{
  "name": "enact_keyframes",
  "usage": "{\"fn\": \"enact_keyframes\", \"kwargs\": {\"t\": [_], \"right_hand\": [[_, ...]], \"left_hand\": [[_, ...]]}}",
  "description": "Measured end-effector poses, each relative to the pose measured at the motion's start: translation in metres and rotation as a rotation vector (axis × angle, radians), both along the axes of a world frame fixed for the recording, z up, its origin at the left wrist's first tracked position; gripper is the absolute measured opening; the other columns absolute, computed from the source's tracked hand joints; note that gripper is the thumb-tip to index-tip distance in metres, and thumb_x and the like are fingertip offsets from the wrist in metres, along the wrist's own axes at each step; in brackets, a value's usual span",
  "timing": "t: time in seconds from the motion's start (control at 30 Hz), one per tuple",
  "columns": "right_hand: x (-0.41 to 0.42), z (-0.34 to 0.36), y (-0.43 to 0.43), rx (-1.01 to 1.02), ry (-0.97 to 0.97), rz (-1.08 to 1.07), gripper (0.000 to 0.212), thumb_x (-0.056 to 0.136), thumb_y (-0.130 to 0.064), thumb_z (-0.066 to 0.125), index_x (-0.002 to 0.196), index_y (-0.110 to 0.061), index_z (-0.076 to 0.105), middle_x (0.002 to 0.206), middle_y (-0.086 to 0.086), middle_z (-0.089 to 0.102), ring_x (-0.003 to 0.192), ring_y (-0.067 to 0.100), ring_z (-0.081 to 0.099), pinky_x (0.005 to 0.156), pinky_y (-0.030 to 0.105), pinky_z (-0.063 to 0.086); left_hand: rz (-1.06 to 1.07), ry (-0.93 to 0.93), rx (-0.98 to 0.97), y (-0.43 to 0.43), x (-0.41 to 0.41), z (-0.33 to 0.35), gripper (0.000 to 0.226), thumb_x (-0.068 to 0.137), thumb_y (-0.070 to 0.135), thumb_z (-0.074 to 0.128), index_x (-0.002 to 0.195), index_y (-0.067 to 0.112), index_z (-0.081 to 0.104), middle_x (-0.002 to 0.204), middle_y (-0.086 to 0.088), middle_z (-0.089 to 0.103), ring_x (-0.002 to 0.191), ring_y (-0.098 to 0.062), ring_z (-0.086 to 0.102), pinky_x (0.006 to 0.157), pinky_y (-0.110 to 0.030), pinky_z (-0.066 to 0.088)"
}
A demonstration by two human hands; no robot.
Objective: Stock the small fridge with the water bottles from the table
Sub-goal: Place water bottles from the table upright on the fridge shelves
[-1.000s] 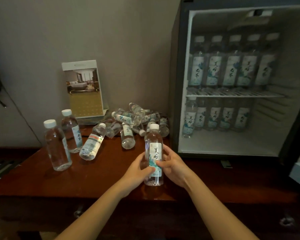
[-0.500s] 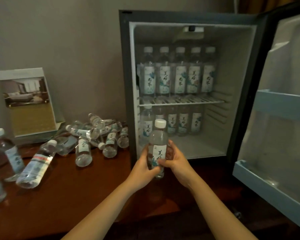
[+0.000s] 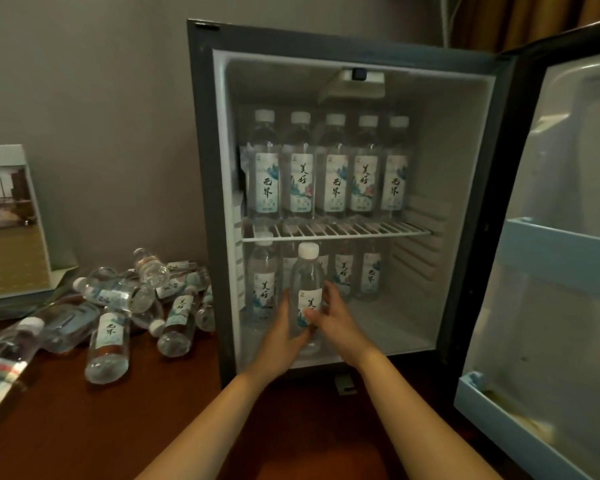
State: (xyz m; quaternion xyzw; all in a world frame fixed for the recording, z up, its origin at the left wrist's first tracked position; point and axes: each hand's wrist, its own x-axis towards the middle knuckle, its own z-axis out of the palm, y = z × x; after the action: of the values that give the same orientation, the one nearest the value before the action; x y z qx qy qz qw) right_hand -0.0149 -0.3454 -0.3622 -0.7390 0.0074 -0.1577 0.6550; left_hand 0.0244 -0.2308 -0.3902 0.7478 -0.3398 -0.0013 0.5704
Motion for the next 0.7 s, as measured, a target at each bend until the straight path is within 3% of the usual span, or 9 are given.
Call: {"fn": "enact_keyframes", "kwargs": {"t": [0.07,0.13,0.27,0.37,0.57,0.7], "right_hand": [[0.01,0.0,0.0,-0.002,-0.011,-0.014,0.057,0.092,-0.004,0.053,0.14,-0.022,0.028,0.129,-0.004,0.05,0.12,0.012,0.05,0.1,0.031,0.045],[0.021,-0.001,-0.001,-0.018,-0.01,-0.037,0.056,0.092,-0.006,0.053,0.139,-0.022,0.027,0.132,0.0,0.05,0.12,0.013,0.05,0.099,0.03,0.044],[0.041,0.001,-0.003,-0.068,-0.001,-0.068,0.064,0.093,-0.007,0.052,0.145,-0.017,0.018,0.141,0.004,0.042,0.126,0.015,0.044,0.099,0.026,0.039],[0.054,0.002,-0.003,-0.103,0.004,-0.103,0.065,0.093,-0.006,0.052,0.146,-0.017,0.017,0.145,0.008,0.038,0.131,0.02,0.04,0.105,0.032,0.036],[0.068,0.0,0.0,-0.16,-0.017,-0.116,0.065,0.093,-0.006,0.05,0.147,-0.016,0.015,0.15,0.008,0.031,0.137,0.021,0.032,0.114,0.035,0.027],[0.071,-0.002,0.0,-0.189,-0.043,-0.137,0.064,0.092,-0.004,0.051,0.146,-0.014,0.018,0.15,0.008,0.031,0.137,0.021,0.031,0.114,0.033,0.026]], "left_hand": [[0.105,-0.041,0.007,-0.001,0.006,-0.006,0.069,0.089,0.021,0.06,0.144,0.032,0.02,0.15,0.007,0.031,0.137,-0.007,0.031,0.112,-0.034,0.033],[0.245,-0.076,0.056,-0.001,0.008,-0.012,0.066,0.089,0.015,0.058,0.146,0.023,0.024,0.151,0.001,0.028,0.138,-0.015,0.032,0.111,-0.039,0.035],[0.277,-0.085,0.154,0.001,0.012,-0.02,0.065,0.09,0.009,0.055,0.146,0.019,0.024,0.152,-0.002,0.027,0.138,-0.014,0.03,0.112,-0.032,0.032],[0.25,-0.09,0.18,-0.001,0.016,-0.019,0.065,0.091,0.008,0.054,0.146,0.02,0.022,0.152,-0.001,0.026,0.139,-0.012,0.028,0.11,-0.022,0.027],[0.281,-0.076,0.191,-0.009,0.027,-0.018,0.069,0.091,0.009,0.053,0.148,0.02,0.017,0.156,-0.003,0.017,0.144,-0.016,0.014,0.117,-0.03,0.02],[0.308,-0.078,0.196,-0.012,0.028,-0.02,0.069,0.091,0.009,0.051,0.149,0.018,0.015,0.157,-0.005,0.013,0.145,-0.016,0.009,0.113,-0.025,0.014]]}}
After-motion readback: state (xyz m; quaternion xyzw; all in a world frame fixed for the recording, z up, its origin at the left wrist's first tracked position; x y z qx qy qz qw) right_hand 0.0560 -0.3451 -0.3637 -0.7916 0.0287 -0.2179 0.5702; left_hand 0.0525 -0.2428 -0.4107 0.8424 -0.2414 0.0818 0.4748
